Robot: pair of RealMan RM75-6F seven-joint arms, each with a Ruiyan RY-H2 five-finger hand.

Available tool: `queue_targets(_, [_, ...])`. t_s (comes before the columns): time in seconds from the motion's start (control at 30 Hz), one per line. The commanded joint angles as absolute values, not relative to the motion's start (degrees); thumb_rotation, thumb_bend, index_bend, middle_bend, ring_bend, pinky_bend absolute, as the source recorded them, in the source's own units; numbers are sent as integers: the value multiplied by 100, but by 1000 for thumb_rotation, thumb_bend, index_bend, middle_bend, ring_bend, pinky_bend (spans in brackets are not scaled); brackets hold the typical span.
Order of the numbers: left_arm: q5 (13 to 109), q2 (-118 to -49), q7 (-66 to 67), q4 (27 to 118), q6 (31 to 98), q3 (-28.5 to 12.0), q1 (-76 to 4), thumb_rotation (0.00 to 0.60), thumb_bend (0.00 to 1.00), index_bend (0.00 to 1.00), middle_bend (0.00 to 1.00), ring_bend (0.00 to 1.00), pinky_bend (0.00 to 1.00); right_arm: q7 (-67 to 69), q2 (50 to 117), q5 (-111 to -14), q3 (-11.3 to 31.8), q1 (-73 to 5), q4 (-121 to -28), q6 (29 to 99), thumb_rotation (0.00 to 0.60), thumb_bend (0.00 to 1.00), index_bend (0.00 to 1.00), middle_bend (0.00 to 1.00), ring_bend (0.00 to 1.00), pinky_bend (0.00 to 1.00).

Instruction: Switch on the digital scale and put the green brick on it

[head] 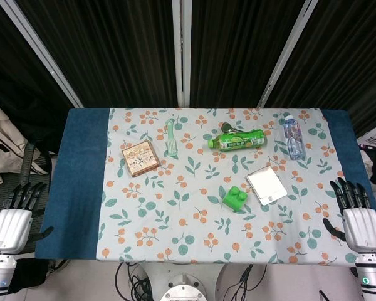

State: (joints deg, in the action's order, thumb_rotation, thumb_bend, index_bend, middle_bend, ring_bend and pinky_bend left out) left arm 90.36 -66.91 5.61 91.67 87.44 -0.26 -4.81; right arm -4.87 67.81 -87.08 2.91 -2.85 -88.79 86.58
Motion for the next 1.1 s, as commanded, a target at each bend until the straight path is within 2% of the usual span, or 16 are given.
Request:
queue_targets(0.03, [9038,-6696,519,9148,8735,-27,-485,600,62,61,72,0,2,-495,6781,-8707,295,-286,-8865,8660,600,148,0,0,0,0])
queue_targets(0.9, [9025,-6763,339,8939,8707,-32,-472,600,62,61,73,0,2,-662,6729,-8777,250,-420,-8982,8439,600,152,0,0,0,0])
queue_targets(1.0, [9025,-6749,321,8934,8742,-28,-448,600,62,61,72,0,2,-720,6720,-8787,237,-459,-9005,8369,600,196,0,0,0,0])
queue_targets(1.1, [9034,-6748,313,8937,8767,-10,-422,600,62,61,72,0,2,-774,6701,-8839,214,-512,-9037,8297,600,292,0,0,0,0])
